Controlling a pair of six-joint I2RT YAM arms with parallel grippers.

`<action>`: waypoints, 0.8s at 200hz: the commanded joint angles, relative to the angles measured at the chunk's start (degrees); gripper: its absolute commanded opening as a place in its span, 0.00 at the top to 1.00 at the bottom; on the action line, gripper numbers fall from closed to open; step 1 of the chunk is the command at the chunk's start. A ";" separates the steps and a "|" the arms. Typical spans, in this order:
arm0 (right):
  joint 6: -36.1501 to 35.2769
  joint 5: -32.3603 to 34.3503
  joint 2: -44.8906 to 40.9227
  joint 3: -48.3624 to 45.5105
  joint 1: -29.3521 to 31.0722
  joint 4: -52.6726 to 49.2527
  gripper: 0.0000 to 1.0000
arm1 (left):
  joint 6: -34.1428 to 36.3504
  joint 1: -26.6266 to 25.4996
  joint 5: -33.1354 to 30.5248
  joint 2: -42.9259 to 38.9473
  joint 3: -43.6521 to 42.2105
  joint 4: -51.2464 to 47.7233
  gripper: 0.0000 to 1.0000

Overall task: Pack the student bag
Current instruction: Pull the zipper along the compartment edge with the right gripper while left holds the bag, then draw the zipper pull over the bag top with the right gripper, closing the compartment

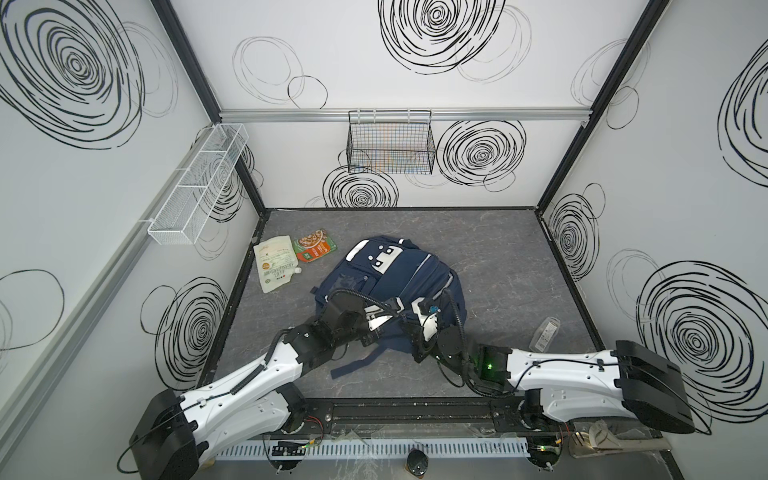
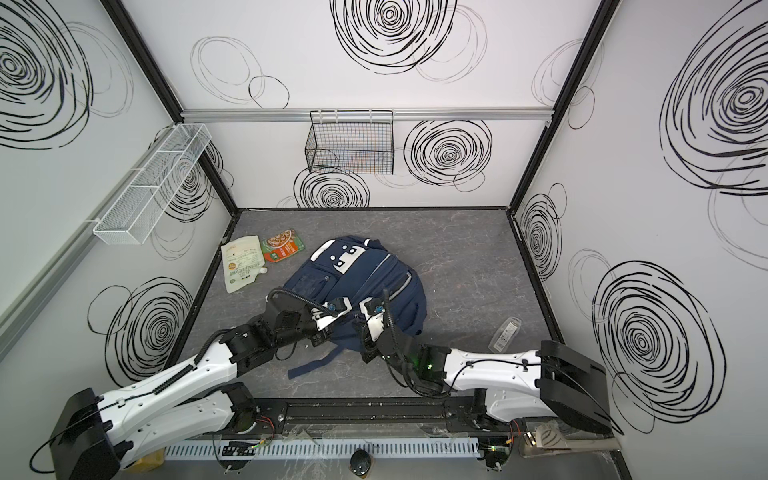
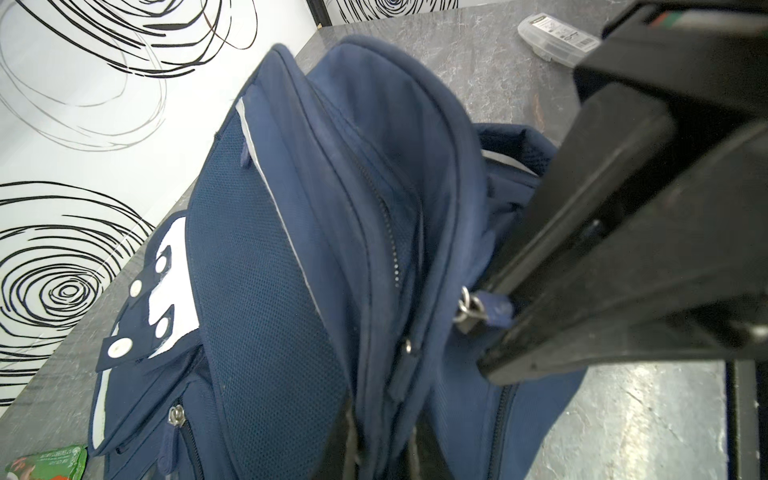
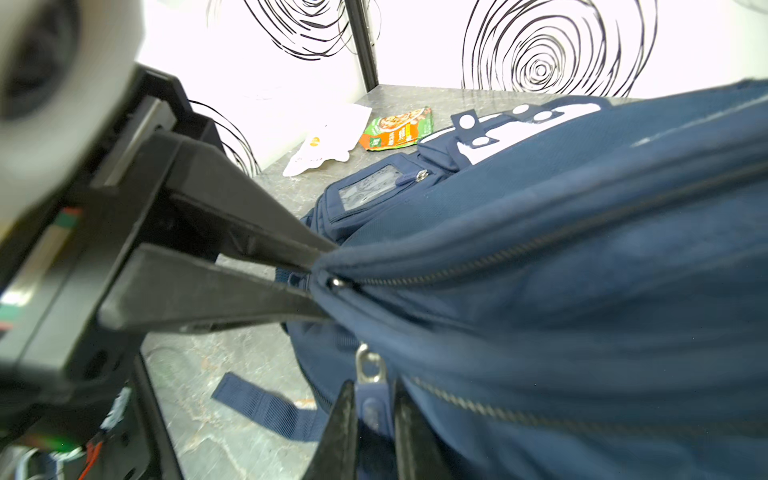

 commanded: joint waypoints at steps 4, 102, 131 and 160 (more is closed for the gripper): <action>2.14 -0.08 -4.01 -1.70 -2.06 -2.51 1.00 | -1.76 0.76 -6.51 -1.61 0.78 4.83 0.93; 8.74 -7.58 -21.23 -5.36 -12.51 -11.83 1.00 | -0.09 1.48 -10.88 -3.72 -1.08 5.91 0.96; 10.15 -11.79 -25.75 -6.33 -19.11 -15.34 1.00 | -0.85 1.28 -12.67 -4.54 -1.38 5.12 0.95; 11.46 -19.99 -29.32 -9.32 -26.04 -12.95 1.00 | 0.61 0.34 -11.15 -4.24 -0.36 2.14 0.95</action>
